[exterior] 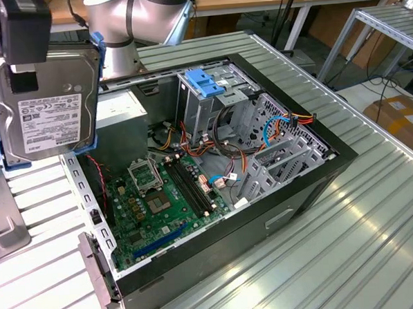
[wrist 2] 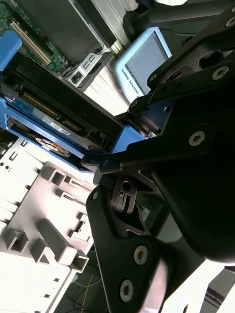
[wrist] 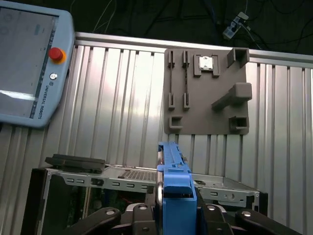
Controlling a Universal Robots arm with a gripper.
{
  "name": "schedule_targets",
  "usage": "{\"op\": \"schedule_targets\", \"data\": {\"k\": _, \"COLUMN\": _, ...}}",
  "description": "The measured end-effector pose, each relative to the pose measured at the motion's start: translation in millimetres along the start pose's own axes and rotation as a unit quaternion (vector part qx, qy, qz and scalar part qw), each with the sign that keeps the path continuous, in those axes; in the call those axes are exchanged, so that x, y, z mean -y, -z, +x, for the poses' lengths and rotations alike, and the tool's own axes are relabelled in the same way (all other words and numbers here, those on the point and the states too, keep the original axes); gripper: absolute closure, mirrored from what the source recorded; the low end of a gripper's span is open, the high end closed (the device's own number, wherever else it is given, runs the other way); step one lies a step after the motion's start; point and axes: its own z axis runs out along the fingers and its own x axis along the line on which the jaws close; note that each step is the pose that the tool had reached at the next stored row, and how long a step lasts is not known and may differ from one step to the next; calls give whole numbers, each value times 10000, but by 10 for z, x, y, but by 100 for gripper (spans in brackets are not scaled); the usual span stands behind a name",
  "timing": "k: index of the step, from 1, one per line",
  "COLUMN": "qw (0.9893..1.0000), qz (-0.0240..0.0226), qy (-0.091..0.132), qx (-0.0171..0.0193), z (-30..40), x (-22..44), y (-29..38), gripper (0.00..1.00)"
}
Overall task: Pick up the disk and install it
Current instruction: 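Pick up the disk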
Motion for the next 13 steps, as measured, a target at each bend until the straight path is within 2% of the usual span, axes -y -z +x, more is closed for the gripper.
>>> {"op": "schedule_targets", "data": {"k": 1, "qw": 10000, "qz": -3, "qy": 0, "qx": 2, "z": 11, "x": 26, "y": 5, "gripper": 63}}
{"op": "schedule_targets", "data": {"k": 3, "qw": 10000, "qz": -13, "qy": 1, "qx": 9, "z": 54, "x": 125, "y": 20, "gripper": 63}}
{"op": "schedule_targets", "data": {"k": 13, "qw": 10000, "qz": -48, "qy": 5, "qx": 36, "z": 204, "x": 427, "y": 70, "gripper": 63}}
